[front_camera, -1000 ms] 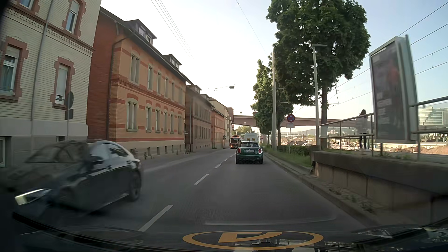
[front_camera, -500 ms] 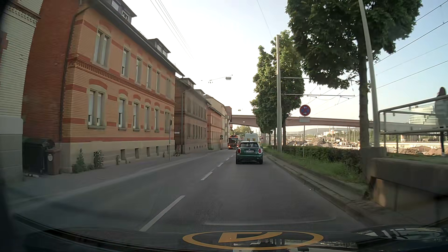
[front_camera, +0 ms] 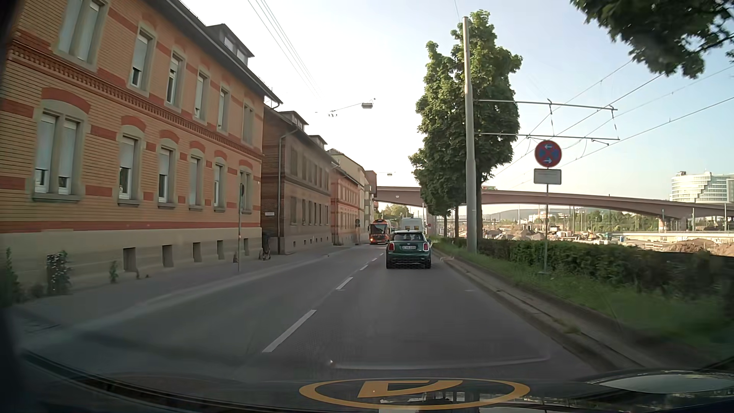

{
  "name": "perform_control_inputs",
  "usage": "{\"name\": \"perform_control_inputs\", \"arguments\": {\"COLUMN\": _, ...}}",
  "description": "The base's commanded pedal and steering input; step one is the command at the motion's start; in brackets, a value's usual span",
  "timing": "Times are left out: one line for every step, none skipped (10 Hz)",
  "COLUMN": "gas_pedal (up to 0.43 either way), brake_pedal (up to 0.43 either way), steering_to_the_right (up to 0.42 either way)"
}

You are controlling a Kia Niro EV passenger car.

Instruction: Follow the waypoints while adhering to traffic rules and regulations

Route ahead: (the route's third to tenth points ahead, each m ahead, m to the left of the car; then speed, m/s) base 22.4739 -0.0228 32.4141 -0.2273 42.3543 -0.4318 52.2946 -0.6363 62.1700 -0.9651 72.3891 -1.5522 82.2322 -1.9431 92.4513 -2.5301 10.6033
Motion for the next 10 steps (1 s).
{"name": "perform_control_inputs", "arguments": {"gas_pedal": 0.177, "brake_pedal": 0.0, "steering_to_the_right": 0.005}}
{"name": "perform_control_inputs", "arguments": {"gas_pedal": 0.157, "brake_pedal": 0.0, "steering_to_the_right": 0.005}}
{"name": "perform_control_inputs", "arguments": {"gas_pedal": 0.15, "brake_pedal": 0.0, "steering_to_the_right": 0.005}}
{"name": "perform_control_inputs", "arguments": {"gas_pedal": 0.138, "brake_pedal": 0.0, "steering_to_the_right": 0.005}}
{"name": "perform_control_inputs", "arguments": {"gas_pedal": 0.118, "brake_pedal": 0.0, "steering_to_the_right": 0.005}}
{"name": "perform_control_inputs", "arguments": {"gas_pedal": 0.118, "brake_pedal": 0.0, "steering_to_the_right": 0.005}}
{"name": "perform_control_inputs", "arguments": {"gas_pedal": 0.118, "brake_pedal": 0.0, "steering_to_the_right": 0.005}}
{"name": "perform_control_inputs", "arguments": {"gas_pedal": 0.11, "brake_pedal": 0.0, "steering_to_the_right": 0.005}}
{"name": "perform_control_inputs", "arguments": {"gas_pedal": 0.11, "brake_pedal": 0.0, "steering_to_the_right": 0.005}}
{"name": "perform_control_inputs", "arguments": {"gas_pedal": 0.11, "brake_pedal": 0.0, "steering_to_the_right": 0.005}}
